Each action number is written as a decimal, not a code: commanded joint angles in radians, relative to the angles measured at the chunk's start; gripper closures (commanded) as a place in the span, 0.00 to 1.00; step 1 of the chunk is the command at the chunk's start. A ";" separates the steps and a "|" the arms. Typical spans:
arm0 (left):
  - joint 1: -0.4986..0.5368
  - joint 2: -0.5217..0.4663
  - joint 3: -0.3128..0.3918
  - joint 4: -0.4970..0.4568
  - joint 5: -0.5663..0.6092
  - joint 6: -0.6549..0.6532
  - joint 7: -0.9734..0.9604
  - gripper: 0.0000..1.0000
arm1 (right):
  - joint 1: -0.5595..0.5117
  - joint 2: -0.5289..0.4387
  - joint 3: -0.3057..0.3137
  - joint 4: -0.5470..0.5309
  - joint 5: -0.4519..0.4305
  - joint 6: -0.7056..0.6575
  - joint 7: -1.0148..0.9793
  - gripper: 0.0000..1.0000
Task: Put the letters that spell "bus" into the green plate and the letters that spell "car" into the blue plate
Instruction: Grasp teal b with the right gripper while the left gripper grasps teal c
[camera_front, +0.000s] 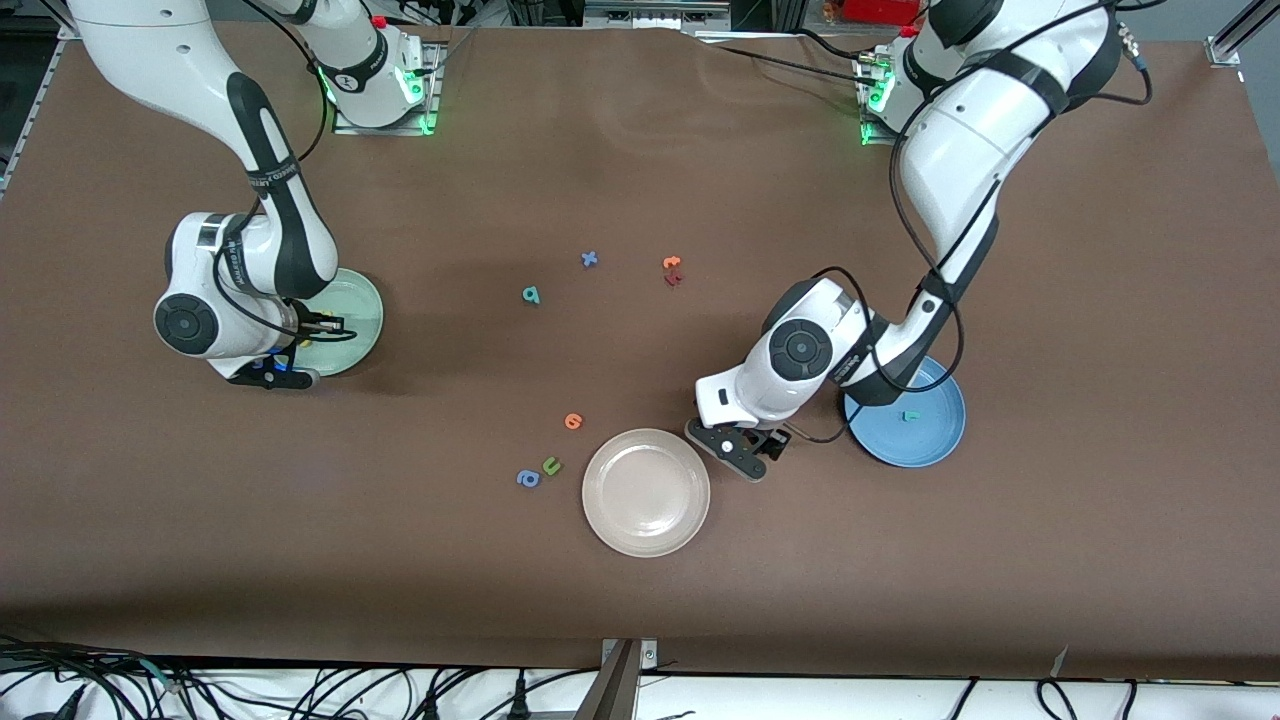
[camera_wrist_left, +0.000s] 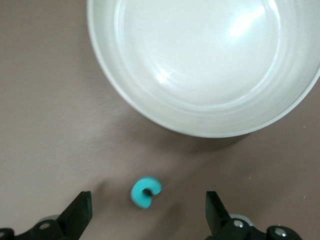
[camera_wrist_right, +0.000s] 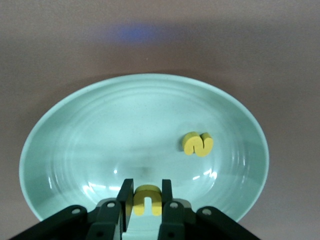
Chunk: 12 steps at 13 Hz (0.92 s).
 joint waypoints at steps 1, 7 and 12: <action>-0.031 0.017 0.016 0.036 0.015 -0.003 0.029 0.08 | -0.003 -0.015 0.002 -0.005 0.012 0.005 -0.020 0.03; -0.028 0.016 0.025 0.018 0.084 -0.004 0.027 0.28 | 0.009 -0.103 0.070 0.020 0.015 -0.069 0.137 0.01; -0.029 0.011 0.042 0.012 0.085 -0.013 0.024 0.85 | 0.009 -0.132 0.323 0.020 0.015 -0.028 0.583 0.02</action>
